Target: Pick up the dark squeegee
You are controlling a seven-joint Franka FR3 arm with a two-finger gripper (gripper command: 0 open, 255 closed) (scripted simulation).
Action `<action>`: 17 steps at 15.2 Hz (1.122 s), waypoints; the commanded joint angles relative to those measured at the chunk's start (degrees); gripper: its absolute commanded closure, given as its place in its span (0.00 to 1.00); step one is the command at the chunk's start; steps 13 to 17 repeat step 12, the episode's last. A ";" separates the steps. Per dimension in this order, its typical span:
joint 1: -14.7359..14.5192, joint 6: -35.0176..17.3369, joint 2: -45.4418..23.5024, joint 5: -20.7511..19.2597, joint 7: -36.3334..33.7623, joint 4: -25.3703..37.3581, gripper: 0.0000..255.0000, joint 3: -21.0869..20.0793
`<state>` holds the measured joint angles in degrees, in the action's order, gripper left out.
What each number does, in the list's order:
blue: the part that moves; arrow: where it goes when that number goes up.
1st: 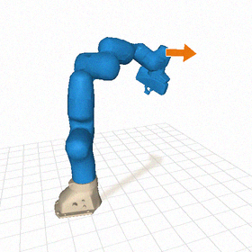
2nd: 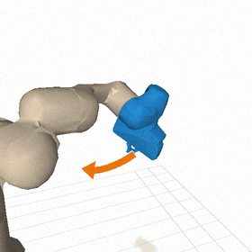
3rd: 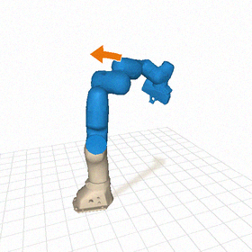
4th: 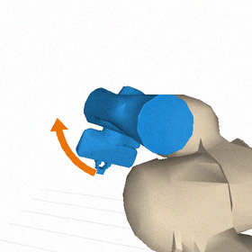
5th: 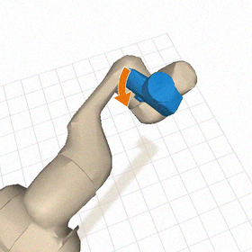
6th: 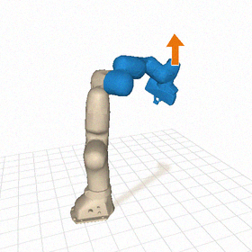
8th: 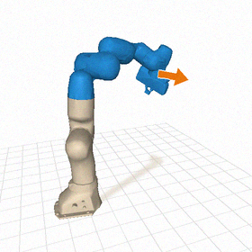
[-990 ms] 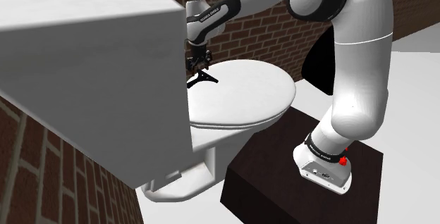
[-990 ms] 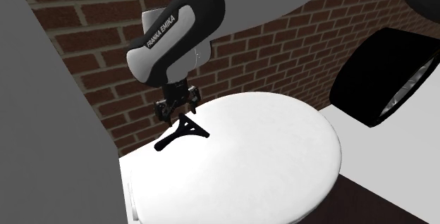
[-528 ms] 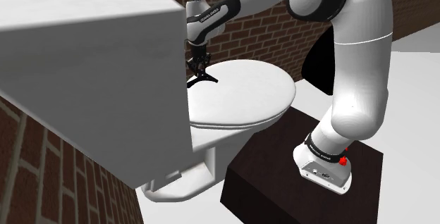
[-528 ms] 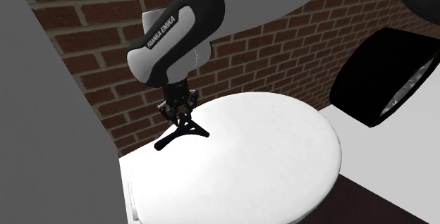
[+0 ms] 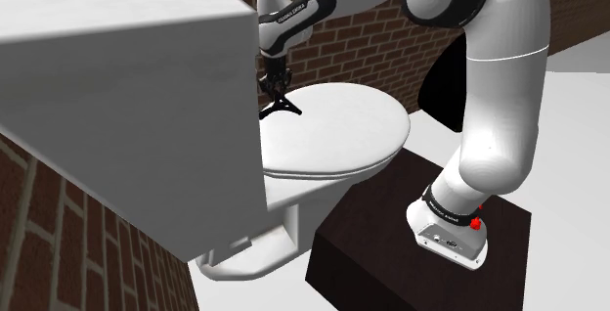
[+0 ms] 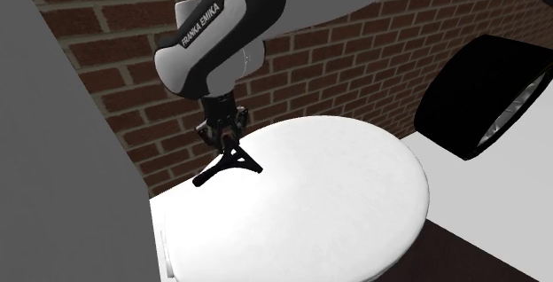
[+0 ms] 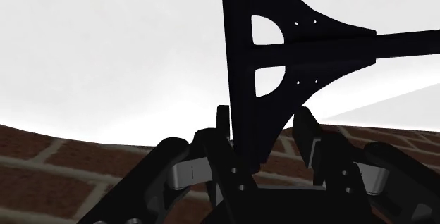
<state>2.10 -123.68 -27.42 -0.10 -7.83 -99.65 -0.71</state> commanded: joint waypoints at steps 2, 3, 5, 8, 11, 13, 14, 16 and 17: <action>0.01 1.79 1.35 0.02 0.02 0.43 1.00 -0.01; 0.02 2.42 1.71 0.02 0.02 0.69 1.00 -0.01; 0.02 3.66 2.44 0.03 0.02 1.20 1.00 -0.02; 0.02 5.55 3.46 0.04 0.02 2.08 1.00 -0.02; 0.03 6.93 4.15 0.05 0.02 2.77 1.00 -0.03; 0.03 6.93 4.14 0.05 0.02 2.78 1.00 -0.03; 0.03 6.93 4.14 0.05 0.02 2.78 1.00 -0.03; 0.03 6.93 4.14 0.05 0.02 2.78 1.00 -0.03; 0.03 6.93 4.14 0.05 0.02 2.78 1.00 -0.03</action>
